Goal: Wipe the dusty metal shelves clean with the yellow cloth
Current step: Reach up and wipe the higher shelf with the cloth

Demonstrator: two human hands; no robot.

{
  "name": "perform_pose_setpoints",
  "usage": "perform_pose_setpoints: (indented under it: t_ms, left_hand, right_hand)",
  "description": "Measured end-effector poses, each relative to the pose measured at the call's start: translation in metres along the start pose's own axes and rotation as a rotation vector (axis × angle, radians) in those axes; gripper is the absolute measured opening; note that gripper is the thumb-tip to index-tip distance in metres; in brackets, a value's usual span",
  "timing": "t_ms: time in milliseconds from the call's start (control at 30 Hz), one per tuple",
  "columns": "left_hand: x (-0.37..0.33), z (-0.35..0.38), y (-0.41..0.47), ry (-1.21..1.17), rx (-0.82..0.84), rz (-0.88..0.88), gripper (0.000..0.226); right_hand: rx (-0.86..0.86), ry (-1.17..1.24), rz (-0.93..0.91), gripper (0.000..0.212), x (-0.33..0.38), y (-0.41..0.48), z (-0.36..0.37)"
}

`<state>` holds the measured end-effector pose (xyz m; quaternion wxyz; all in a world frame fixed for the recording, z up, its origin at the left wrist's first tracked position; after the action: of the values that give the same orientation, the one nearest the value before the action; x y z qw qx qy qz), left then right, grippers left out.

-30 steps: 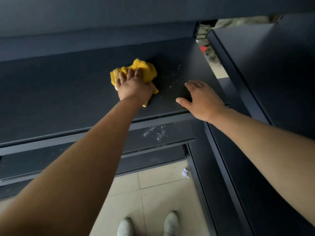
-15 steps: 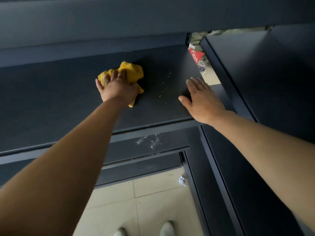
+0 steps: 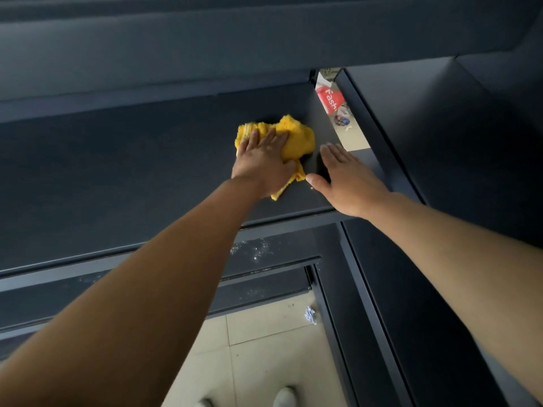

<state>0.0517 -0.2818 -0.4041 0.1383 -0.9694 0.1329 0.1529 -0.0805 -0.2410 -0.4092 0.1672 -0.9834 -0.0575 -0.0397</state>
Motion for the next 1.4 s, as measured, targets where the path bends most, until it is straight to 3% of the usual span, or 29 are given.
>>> perform_pose_setpoints:
  t_ms: [100,367,700,967,1167,1300,1400]
  left_hand:
    - [0.014,-0.001,-0.016,0.017,0.009,-0.001,0.066]
    - [0.039,-0.016,0.015,-0.044,0.022,-0.235,0.066]
    - [-0.016,0.001,0.011,0.007,0.091,-0.057,0.067]
    - [-0.047,0.022,-0.024,0.030,0.081,0.085,0.068]
    - [-0.053,0.029,-0.054,0.000,0.083,0.221,0.063]
    - [-0.021,0.017,-0.076,-0.035,0.062,0.203,0.061]
    - [0.020,0.001,-0.089,-0.102,0.035,0.090,0.060]
  right_hand:
    - [-0.004,0.018,-0.022,0.071,0.000,0.000,-0.002]
    - [-0.025,0.033,-0.038,0.060,-0.006,0.005,-0.006]
    - [-0.115,0.015,0.017,0.081,-0.032,-0.021,-0.016]
    - [-0.210,0.024,0.078,0.057,-0.035,-0.047,-0.023]
    - [-0.254,0.067,0.093,0.050,-0.012,-0.057,-0.016]
    - [-0.234,0.114,0.072,0.048,0.006,-0.062,-0.010]
    - [-0.187,0.161,0.080,0.047,0.016,-0.064,-0.005]
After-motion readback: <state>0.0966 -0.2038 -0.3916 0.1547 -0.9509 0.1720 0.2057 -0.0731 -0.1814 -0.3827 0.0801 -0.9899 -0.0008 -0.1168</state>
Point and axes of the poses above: each hand's wrist, its own y-axis towards the middle knuckle, its own z-axis out of the palm, x = y × z, the point moved 7 cm from there along y, towards the middle knuckle, and after that the axes turned 4 degrees about x, right-handed, at the moved point
